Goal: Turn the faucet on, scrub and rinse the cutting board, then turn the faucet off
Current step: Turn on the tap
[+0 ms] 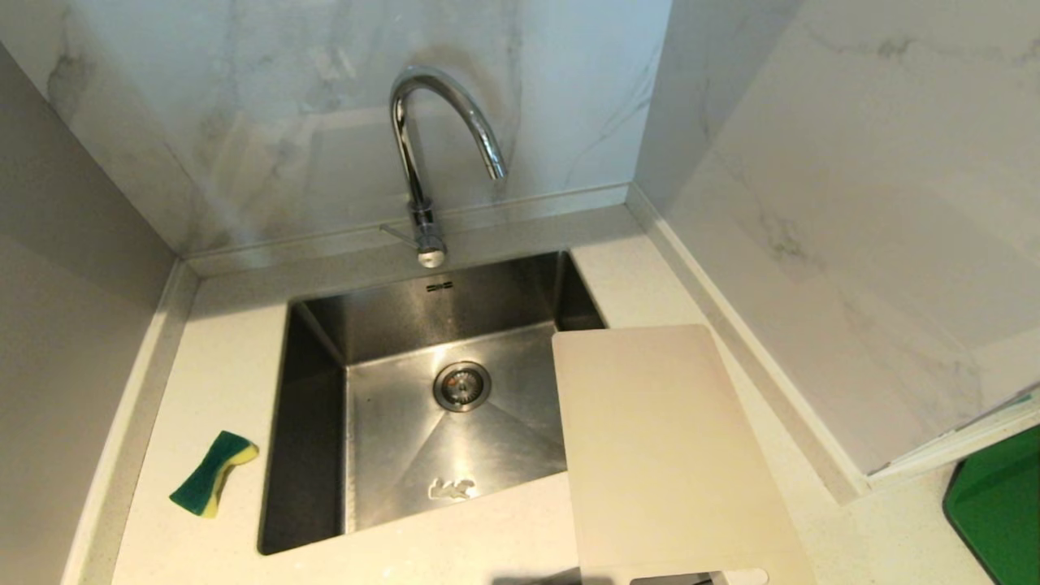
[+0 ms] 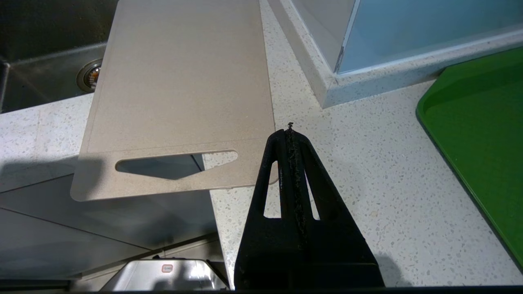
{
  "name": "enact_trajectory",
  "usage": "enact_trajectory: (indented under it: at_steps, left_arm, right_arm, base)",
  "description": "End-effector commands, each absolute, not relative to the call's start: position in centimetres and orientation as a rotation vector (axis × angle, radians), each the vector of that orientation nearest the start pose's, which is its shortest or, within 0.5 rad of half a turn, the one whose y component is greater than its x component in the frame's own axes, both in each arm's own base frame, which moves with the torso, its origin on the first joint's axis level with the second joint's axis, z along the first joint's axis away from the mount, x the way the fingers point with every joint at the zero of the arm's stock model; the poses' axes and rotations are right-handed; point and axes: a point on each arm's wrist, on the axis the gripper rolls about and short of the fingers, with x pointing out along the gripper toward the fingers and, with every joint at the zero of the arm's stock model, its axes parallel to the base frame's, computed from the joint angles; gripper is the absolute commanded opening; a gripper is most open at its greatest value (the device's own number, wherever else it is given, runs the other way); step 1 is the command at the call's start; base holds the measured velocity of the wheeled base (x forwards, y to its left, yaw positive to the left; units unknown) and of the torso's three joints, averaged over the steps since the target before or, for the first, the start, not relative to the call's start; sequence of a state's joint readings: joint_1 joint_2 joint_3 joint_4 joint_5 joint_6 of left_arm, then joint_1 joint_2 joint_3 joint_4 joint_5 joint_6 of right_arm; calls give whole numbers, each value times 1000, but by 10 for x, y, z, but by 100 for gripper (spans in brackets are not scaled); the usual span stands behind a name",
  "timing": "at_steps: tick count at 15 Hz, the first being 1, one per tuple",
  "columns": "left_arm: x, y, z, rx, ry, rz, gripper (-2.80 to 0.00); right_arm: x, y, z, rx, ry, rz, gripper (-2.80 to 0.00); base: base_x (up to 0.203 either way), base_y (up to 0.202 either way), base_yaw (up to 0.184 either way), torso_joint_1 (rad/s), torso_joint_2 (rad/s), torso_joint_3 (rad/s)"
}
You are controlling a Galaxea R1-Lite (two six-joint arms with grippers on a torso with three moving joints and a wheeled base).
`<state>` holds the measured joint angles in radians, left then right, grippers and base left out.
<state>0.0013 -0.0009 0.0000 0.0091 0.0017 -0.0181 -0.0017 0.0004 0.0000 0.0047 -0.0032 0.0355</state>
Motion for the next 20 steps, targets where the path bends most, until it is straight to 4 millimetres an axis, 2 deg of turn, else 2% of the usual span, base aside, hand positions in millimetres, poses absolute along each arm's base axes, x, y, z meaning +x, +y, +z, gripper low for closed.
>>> enact_trajectory:
  at_steps: [1,11,15,20]
  left_arm:
    - [-23,0,74,-18,12,3,-280]
    - [-23,0,77,14,-3,4,-280]
    - [-29,0,127,13,-20,1,-280]
    - [-12,0,187,21,12,4,-280]
  right_arm:
    - [-23,0,75,35,7,-5,-280]
    - [-23,0,75,35,6,-5,-280]
    - [-23,0,75,35,6,-5,-280]
    - [-23,0,75,35,8,-5,-280]
  base:
    - [0,0,0,0,0,0]
    - [0,0,0,0,0,0]
    - [0,0,0,0,0,0]
    - [0,0,0,0,0,0]
